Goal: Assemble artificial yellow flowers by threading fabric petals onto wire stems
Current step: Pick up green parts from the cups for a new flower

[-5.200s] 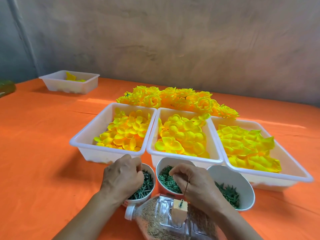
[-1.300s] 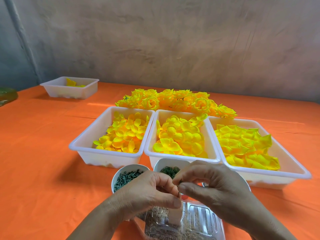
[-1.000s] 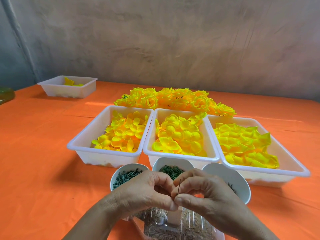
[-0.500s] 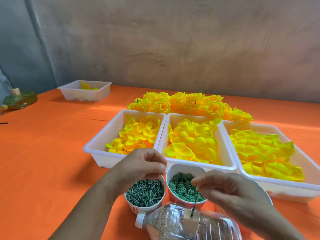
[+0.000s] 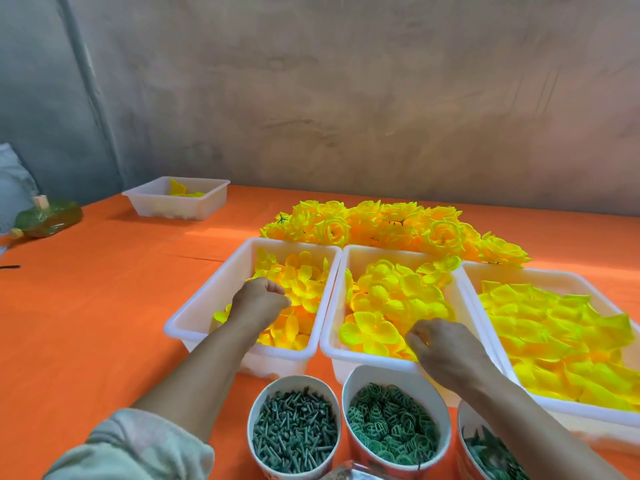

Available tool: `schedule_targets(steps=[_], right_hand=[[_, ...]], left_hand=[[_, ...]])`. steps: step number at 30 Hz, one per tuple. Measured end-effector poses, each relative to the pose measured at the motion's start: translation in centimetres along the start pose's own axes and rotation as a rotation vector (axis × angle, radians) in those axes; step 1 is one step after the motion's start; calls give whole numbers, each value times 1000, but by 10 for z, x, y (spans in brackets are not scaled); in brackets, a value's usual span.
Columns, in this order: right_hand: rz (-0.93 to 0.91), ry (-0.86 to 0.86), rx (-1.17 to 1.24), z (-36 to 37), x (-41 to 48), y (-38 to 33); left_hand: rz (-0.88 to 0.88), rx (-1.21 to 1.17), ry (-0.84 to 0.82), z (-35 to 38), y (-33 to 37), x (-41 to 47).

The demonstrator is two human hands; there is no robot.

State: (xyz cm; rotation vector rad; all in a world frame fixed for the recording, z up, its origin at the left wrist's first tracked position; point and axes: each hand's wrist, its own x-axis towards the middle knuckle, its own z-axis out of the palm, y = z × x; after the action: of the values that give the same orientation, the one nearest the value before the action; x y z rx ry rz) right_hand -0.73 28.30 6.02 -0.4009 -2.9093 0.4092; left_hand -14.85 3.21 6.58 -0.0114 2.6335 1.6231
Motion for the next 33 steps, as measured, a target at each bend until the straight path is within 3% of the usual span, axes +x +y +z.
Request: schedule_targets(steps=[5,9,20,26,33], right_hand=[[46,-63,-5,5,4,5],[68,-107,2,5,6,4],[115,-60,28,10,8,4],[111,-61,45,9,8,5],[99,-50,33,9,6,4]], left_hand=[[-15,311,77,13,4,33],[60,430,126,25,11,59],[-41,771,-15,59,16,99],[4,616,58,53,23,95],[128,33,165,17,35,84]])
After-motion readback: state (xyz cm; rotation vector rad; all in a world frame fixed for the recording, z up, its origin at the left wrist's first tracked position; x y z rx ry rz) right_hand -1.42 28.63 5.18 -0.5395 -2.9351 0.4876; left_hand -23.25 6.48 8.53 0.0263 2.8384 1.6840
